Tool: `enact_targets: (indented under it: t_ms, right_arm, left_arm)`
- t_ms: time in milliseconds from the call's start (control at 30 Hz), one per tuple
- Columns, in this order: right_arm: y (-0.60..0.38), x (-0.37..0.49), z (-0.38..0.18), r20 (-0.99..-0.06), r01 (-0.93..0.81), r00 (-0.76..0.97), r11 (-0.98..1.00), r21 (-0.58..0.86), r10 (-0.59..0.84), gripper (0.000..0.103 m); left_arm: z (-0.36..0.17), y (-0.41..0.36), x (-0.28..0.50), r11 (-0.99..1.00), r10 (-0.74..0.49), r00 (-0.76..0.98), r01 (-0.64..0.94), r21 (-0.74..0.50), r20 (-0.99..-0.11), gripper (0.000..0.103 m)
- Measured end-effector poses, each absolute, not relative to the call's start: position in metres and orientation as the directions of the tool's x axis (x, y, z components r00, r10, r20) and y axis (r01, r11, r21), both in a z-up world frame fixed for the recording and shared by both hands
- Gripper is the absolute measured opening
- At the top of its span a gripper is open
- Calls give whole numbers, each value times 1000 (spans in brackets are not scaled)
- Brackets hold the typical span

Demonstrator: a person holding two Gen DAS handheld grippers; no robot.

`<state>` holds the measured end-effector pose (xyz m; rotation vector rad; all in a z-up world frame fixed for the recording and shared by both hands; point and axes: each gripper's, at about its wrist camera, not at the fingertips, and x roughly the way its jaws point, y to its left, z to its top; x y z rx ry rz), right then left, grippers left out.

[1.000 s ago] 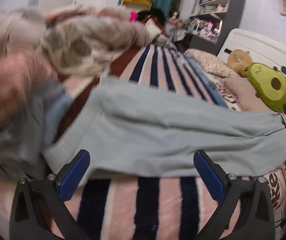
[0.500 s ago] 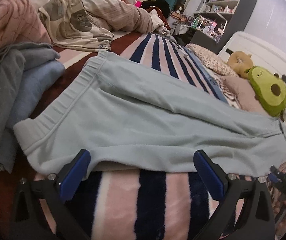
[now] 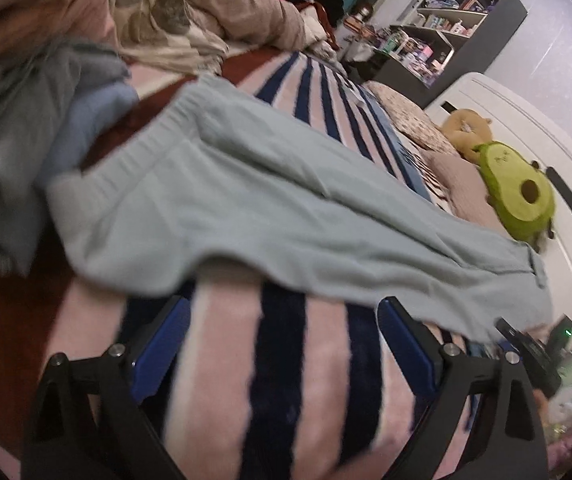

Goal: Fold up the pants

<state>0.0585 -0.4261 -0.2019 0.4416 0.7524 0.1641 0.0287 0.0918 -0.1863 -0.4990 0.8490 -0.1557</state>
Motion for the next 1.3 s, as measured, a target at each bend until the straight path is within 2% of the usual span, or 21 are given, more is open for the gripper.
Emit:
enact_targets:
  t_ms: [200,533,567,600,633,700,767,800,900,1067,1300]
  right_arm:
    - [-429,57,-204,-621,5,718,890,456,314,46]
    - [-436,60,-207,-610,0,714,871,491,344,47]
    - [-439,61,-208,-604,5,718,865,502,346,47]
    - [-440,62,-208,-597,9,723,859,511,347,47]
    - [-442,63,-208,-591,14,729,856,516,344,46]
    - [-439,65,-207,-591,21,736,861,508,331,39]
    - [-438,65,-206,-597,34,740,870,492,309,11]
    - [-437,65,-205,-597,34,740,869,495,311,8]
    - [-435,60,-199,-558,-1,755,852,524,344,5]
    - [-426,59,-177,-534,-52,780,884,464,326,3]
    - [-429,66,-142,-447,-159,807,871,464,385,3]
  left_arm:
    - [-193,99,28,845,-338,667,-96,-526,-664,93]
    - [-198,118,77,817,-259,732,-182,-547,-630,92]
    - [-198,118,81,823,-246,733,-188,-535,-635,86]
    - [-198,117,84,834,-224,731,-199,-515,-644,74]
    - [-199,117,87,841,-206,729,-209,-499,-653,65]
    - [-200,119,89,847,-187,725,-223,-483,-662,29]
    - [-200,121,88,844,-205,729,-207,-495,-653,18]
    - [-199,120,88,847,-209,730,-197,-493,-651,11]
    - [-189,116,84,867,-217,743,-151,-474,-633,8]
    - [-163,110,83,895,-214,770,-92,-436,-601,7]
    - [-112,99,102,936,-188,806,-25,-350,-561,7]
